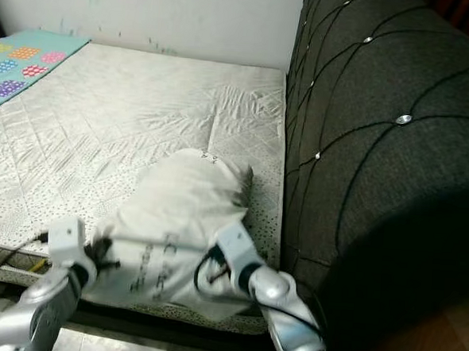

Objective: Clean up the room

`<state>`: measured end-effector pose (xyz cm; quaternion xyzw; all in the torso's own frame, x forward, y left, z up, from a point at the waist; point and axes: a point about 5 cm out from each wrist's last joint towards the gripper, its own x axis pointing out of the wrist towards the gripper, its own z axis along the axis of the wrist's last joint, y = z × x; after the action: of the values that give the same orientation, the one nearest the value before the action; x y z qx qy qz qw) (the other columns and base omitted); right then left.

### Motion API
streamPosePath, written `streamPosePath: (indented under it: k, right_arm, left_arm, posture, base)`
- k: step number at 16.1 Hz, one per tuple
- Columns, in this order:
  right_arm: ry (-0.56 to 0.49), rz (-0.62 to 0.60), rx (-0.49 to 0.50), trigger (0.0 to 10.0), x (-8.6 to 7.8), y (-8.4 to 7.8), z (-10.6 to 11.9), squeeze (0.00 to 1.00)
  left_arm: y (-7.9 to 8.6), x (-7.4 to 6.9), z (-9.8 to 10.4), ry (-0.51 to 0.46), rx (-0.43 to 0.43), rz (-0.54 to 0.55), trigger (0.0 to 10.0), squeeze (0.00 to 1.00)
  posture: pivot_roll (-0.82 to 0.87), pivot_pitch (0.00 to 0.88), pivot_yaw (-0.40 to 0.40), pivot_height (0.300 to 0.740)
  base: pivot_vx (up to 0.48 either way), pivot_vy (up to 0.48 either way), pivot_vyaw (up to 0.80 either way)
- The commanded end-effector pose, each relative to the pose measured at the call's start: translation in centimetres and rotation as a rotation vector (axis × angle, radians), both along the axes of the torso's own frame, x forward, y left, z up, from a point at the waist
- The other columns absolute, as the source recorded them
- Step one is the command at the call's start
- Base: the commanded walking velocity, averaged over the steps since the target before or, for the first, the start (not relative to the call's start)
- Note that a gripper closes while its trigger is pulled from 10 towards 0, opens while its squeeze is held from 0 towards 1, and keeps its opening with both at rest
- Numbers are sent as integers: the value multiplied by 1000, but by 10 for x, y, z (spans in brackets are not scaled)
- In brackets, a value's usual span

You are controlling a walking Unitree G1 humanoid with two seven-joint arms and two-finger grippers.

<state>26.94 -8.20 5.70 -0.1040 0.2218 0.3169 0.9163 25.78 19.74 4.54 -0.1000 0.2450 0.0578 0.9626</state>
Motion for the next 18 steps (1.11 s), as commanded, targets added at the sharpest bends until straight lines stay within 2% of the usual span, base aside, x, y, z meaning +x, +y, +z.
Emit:
streamPosePath:
  k: [1,2,4,5,7,9,12,13,15,16,18]
  right_arm:
    - [-11,-29,13,10000,8,6,3,0]
    - [2,-2,16,10000,7,17,-1,0]
    - [29,44,-3,10000,4,28,-7,0]
    - [46,129,-44,10000,0,39,-12,0]
    - [55,179,-49,10000,-1,49,-14,0]
    - [55,286,-72,10000,-5,66,-17,0]
    - [44,472,-82,10000,-14,93,-14,0]
    - [34,487,-80,10000,-13,99,-13,0]
    - [9,434,-28,10000,-7,109,-6,0]
    - [-30,366,6,10000,0,112,-1,0]
    - [-44,169,63,10000,19,102,1,0]
  left_arm:
    - [-1,8,4,-10,36,-32,10000,0]
    - [1,6,-9,81,72,-59,10000,0]
    - [9,2,-21,141,45,-33,10000,0]
    - [22,-3,-30,196,58,-17,10000,0]
    - [38,-7,-35,229,76,14,10000,0]
    - [61,-13,-42,265,104,68,10000,0]
    - [85,-21,-48,313,111,126,10000,0]
    - [89,-22,-49,318,107,138,10000,0]
    - [93,-19,-47,289,94,155,10000,0]
    - [90,-10,-41,224,81,163,10000,0]
    - [79,5,-36,158,68,155,10000,0]
  posture:
    - [-100,0,-10,740]
    - [-99,0,-10,740]
    - [-102,0,-10,740]
    - [-98,0,-11,740]
    - [-90,0,-18,740]
    - [-82,0,-24,740]
    - [-78,0,-31,740]
    - [-78,0,-31,740]
    - [-77,0,-32,740]
    - [-74,0,-34,740]
    - [-63,0,-43,740]
  base:
    - [0,0,0]
    - [0,0,0]
    - [0,0,0]
    - [0,0,0]
    - [0,0,0]
    - [0,0,0]
    - [0,0,0]
    - [0,0,0]
    - [0,0,0]
    - [0,0,0]
    - [0,0,0]
